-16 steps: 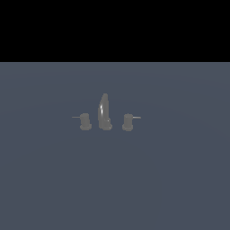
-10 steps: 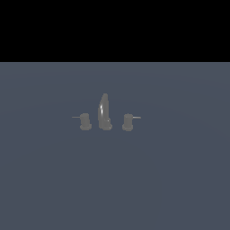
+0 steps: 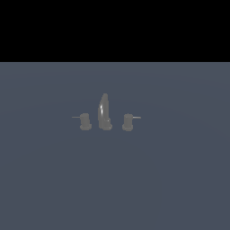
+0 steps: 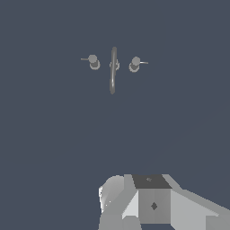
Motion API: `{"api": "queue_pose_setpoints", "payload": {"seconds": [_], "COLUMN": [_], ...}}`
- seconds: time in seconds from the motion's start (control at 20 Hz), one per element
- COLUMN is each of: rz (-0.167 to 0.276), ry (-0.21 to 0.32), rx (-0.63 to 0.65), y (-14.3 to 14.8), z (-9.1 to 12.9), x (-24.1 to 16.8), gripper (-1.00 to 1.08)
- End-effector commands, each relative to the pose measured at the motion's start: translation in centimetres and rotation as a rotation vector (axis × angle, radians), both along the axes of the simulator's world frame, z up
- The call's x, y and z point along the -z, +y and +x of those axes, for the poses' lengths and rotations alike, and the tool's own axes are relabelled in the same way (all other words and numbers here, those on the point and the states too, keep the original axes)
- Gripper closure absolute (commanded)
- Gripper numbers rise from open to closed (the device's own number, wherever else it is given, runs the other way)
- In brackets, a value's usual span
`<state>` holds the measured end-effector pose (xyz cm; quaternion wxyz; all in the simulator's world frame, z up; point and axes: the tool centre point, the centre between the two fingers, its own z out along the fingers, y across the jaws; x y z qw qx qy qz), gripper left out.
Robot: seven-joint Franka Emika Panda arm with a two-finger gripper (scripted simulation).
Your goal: Turn on the faucet by rotating a designated handle.
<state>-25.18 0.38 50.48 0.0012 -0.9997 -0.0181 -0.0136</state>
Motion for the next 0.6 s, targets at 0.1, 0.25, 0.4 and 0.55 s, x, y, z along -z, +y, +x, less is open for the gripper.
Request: {"api": "queue_pose_setpoints", "payload": {"seconds": [0.1,0.25,0.4,0.55], "rz": [0.006,0.013,0.023,0.036], "ry": [0.001,0.003,0.005,0.008], "rx": [0.019,0.048,0.086,0.137], "y": [0.0,0.0,-0.1,-0.1], "z": [0.7,1.7,3.0,4.7], "x": [0.2,0.5,0.9,1.5], "gripper": [1.08,1.08,1.08,1.08]}}
